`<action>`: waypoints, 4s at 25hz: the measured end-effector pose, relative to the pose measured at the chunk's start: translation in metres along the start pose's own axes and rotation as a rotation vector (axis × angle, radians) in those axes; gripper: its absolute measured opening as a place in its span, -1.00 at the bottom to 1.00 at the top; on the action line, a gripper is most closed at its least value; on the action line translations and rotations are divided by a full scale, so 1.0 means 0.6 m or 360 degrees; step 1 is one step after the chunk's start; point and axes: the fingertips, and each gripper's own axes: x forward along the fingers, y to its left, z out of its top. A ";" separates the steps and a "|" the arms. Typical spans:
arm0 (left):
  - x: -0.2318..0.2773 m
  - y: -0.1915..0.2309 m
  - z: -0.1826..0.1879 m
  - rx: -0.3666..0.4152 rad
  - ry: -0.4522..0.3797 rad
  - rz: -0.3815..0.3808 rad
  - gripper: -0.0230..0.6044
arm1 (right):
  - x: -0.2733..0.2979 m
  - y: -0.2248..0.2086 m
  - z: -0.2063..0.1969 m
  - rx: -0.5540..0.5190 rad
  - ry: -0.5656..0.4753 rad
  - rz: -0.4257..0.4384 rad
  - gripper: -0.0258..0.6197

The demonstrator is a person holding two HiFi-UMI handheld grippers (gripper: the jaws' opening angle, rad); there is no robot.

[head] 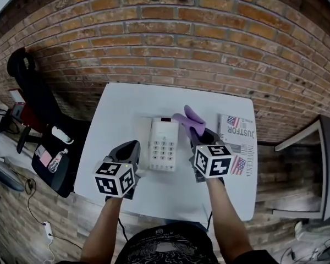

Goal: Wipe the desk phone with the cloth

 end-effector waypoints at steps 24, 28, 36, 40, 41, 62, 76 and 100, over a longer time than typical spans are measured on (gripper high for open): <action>0.040 0.037 -0.038 -0.0015 0.0141 0.0055 -0.91 | 0.101 0.010 -0.055 0.0242 0.0106 0.0207 -0.77; 0.032 0.036 -0.044 -0.0017 0.0144 0.0020 -0.91 | 0.090 0.016 -0.065 0.0244 0.0115 0.0184 -0.77; 0.011 0.029 -0.059 0.0004 0.0164 -0.0059 -0.91 | 0.063 0.029 -0.085 0.0246 0.0139 0.0125 -0.77; -0.004 0.027 -0.065 0.0024 0.0166 -0.0091 -0.91 | 0.048 0.043 -0.094 0.0246 0.0148 0.0112 -0.77; -0.007 0.027 -0.067 0.0026 0.0167 -0.0096 -0.91 | 0.044 0.046 -0.097 0.0246 0.0152 0.0108 -0.77; -0.078 0.029 -0.091 0.0064 0.0159 -0.0214 -0.91 | -0.032 0.110 -0.159 0.0315 0.0166 -0.0001 -0.77; -0.132 0.031 -0.116 0.0090 0.0144 -0.0310 -0.91 | -0.086 0.142 -0.197 0.0466 0.0120 -0.0108 -0.77; -0.203 0.064 -0.158 0.0114 0.0156 -0.0328 -0.91 | -0.089 0.241 -0.233 0.0657 0.0004 -0.0072 -0.77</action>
